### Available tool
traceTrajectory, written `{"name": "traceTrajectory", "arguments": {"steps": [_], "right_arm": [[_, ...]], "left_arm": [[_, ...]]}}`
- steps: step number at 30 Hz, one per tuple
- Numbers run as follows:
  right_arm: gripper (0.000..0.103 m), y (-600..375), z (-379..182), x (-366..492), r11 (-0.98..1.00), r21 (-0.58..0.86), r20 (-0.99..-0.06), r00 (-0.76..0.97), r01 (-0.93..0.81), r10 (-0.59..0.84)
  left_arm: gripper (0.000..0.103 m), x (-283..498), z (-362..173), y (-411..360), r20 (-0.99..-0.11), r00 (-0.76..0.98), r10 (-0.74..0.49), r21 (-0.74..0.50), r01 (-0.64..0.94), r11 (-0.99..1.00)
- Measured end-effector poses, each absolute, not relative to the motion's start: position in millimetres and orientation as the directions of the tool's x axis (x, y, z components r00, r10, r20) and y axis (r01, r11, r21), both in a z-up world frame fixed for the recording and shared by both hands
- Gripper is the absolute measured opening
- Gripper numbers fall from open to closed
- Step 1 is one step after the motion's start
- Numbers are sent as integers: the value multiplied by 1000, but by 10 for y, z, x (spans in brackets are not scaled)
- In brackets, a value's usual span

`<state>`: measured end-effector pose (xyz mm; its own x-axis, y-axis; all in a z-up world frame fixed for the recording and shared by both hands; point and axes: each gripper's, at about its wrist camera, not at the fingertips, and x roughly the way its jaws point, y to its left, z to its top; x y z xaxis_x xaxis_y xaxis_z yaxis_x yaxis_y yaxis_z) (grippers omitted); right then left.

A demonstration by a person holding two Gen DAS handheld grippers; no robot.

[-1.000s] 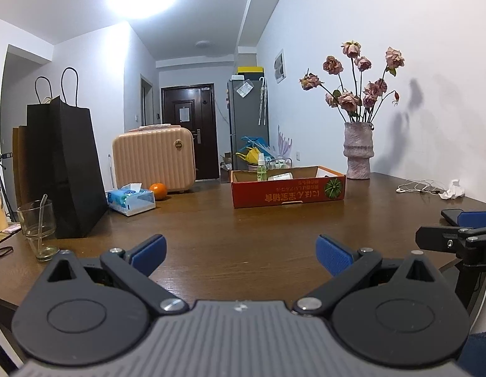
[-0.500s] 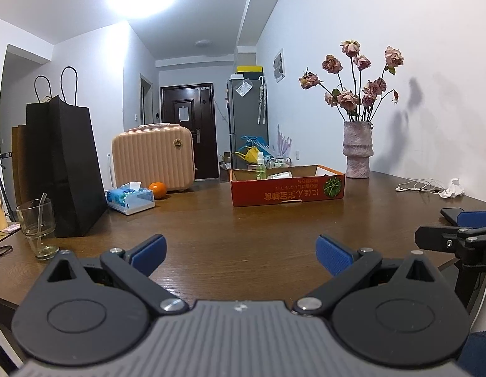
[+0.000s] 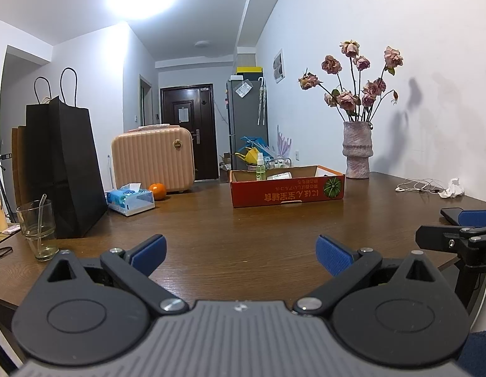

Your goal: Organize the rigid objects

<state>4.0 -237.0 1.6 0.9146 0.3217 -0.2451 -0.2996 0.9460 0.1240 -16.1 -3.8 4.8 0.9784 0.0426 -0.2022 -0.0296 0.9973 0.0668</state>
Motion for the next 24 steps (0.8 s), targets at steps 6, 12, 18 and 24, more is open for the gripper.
{"name": "traceTrajectory", "arguments": {"steps": [6,12,18,24], "right_arm": [[100,-2364,15,42,944,126,-245,912,-305,327],[100,-2363,18,36,943,126,-240,913,-308,331],[100,-2360,6,30,942,129,-242,911,-311,334],[100,-2364,7,30,942,129,-242,911,-311,334]], "left_arm": [[103,-165,49,-40,-202,978,43,66,-30,997],[103,-167,52,-44,-199,979,44,68,-31,997],[103,-168,48,-47,-200,979,43,67,-30,997],[103,-169,51,-49,-200,979,43,68,-30,997]]}}
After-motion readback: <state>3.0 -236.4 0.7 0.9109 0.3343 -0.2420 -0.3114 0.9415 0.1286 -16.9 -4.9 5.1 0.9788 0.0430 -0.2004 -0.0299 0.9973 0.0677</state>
